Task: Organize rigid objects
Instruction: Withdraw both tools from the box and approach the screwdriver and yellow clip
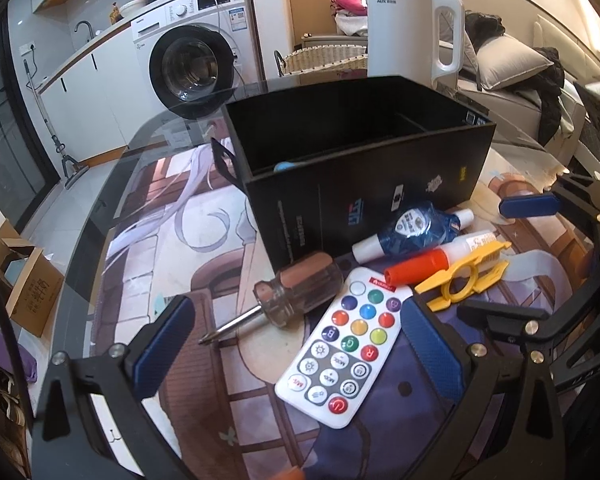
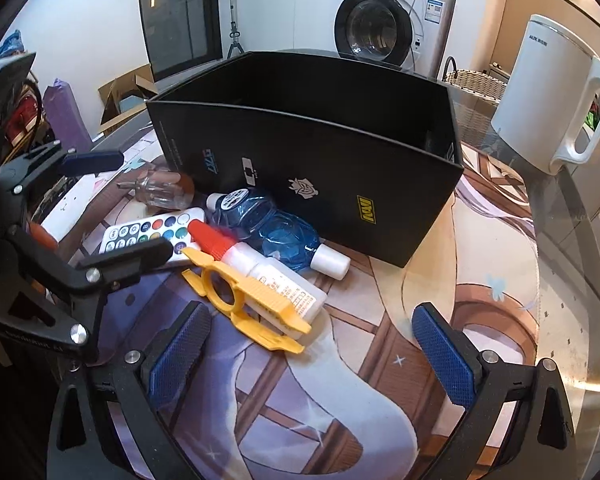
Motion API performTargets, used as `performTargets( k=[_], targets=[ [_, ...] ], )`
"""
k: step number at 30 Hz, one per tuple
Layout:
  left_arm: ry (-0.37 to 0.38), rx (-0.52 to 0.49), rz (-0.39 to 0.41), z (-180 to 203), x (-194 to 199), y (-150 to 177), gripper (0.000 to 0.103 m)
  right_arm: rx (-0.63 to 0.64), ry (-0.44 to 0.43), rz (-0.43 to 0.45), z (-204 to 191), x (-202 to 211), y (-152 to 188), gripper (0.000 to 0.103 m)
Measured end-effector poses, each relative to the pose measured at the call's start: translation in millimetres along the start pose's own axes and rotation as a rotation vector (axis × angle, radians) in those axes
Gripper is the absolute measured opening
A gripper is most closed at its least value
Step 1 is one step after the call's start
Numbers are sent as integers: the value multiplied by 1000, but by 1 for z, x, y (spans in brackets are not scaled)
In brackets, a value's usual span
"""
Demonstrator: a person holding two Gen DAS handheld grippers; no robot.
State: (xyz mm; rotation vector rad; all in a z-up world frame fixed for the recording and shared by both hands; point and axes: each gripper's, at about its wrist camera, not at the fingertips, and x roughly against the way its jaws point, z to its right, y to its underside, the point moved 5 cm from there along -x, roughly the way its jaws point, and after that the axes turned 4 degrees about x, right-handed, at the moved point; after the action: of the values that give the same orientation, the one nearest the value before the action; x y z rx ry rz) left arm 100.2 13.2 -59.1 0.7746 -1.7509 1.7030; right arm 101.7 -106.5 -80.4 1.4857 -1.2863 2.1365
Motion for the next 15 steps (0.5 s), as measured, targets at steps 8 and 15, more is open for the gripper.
performTargets(
  k=[8,15],
  targets=[
    [8,6,-14,0,-1,0,103,-10,-8,11,8,-3,-3,103],
    [14,-2,-34,3,-4,2,103,-40,9,16,26,-5,-3,102]
  ],
)
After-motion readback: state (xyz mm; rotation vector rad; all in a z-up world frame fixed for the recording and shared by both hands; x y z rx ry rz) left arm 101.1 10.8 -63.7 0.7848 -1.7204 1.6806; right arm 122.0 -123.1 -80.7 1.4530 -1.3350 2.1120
